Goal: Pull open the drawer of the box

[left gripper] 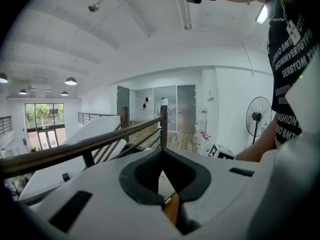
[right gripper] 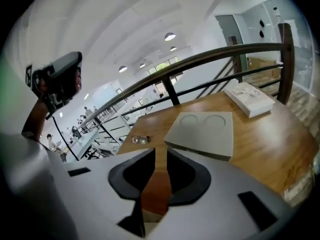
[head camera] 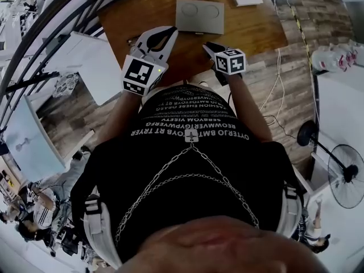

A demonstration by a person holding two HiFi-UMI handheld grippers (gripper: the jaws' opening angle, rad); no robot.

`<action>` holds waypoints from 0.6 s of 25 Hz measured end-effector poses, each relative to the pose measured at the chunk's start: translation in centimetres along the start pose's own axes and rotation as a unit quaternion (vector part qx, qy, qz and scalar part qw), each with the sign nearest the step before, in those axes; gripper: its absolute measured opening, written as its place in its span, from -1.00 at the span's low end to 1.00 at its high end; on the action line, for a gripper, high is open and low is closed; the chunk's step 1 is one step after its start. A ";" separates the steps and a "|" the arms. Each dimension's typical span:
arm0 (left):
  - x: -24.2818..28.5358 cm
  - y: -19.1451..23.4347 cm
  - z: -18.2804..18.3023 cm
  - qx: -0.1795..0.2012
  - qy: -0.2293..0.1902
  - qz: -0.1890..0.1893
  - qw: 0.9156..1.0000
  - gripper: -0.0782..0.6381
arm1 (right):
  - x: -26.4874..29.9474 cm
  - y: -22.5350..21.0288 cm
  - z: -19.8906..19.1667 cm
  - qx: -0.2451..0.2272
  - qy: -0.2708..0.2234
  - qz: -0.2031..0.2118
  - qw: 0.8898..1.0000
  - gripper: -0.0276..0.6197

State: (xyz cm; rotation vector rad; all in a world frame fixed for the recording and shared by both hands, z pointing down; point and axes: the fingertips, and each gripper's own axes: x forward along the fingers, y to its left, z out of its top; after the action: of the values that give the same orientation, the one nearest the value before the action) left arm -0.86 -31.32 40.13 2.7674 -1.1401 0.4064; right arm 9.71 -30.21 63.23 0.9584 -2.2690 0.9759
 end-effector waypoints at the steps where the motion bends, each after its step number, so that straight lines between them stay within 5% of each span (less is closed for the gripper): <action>1: -0.2 0.2 -0.3 0.001 0.007 0.000 1.000 -0.77 | 0.9 -0.6 -0.6 0.001 0.009 -0.009 1.000 -0.70; 15: -0.7 5.1 -1.2 0.004 0.020 0.005 1.000 -0.77 | 7.5 -4.7 -4.1 0.040 0.049 -0.065 0.996 -0.70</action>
State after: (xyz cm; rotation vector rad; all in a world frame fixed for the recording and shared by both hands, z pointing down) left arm -5.16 -34.25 41.17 2.7486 -1.1468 0.4670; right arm 9.14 -32.49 72.73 1.0548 -2.0726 1.0398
